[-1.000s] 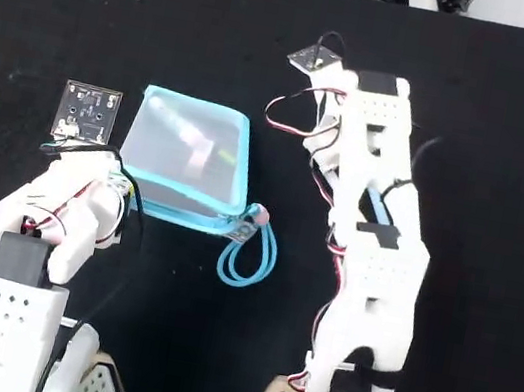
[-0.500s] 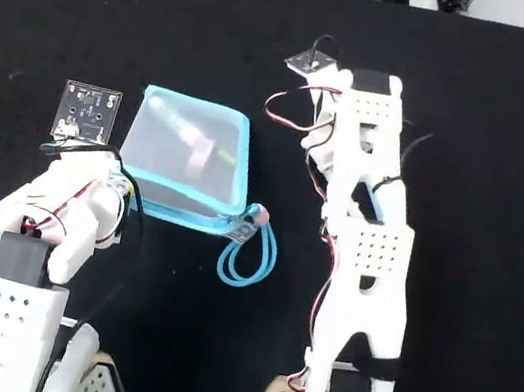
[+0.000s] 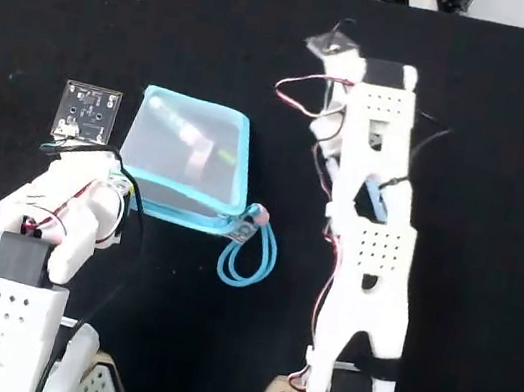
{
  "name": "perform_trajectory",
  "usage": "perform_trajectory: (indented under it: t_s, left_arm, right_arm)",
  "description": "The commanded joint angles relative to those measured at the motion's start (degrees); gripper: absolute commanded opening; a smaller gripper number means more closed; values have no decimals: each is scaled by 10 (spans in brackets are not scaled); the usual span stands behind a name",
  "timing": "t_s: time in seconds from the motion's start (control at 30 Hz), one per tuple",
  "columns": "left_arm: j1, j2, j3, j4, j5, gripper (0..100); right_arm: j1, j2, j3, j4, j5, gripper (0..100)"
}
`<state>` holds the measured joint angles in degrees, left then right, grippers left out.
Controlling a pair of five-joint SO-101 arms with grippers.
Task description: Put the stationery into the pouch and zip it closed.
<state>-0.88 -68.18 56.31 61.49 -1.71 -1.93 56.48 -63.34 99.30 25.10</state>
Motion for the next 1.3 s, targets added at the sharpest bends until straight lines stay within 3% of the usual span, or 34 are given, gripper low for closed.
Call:
perform_trajectory:
  t_s: [0.0, 0.47, 0.67, 0.87, 1.1, 1.27]
  left_arm:
    - [-8, -5, -11, -10, 0, 30]
    - [-8, -5, -10, -10, 0, 30]
    - [-8, -5, -10, -10, 0, 30]
    - [-8, -5, -8, -10, 0, 30]
    - [-8, -5, -8, -10, 0, 30]
    - [-8, -5, -8, -11, 0, 30]
  right_arm:
    - [5, -112, 35, 20, -52, 10]
    - [-9, -621, 455, -33, -75, 10]
    - [-55, -870, 604, -47, -75, 10]
    - [-109, -1085, 670, -47, -76, 10]
    - [-120, -1215, 701, -53, -77, 10]
    - [-232, -1274, 706, -84, -122, 10]
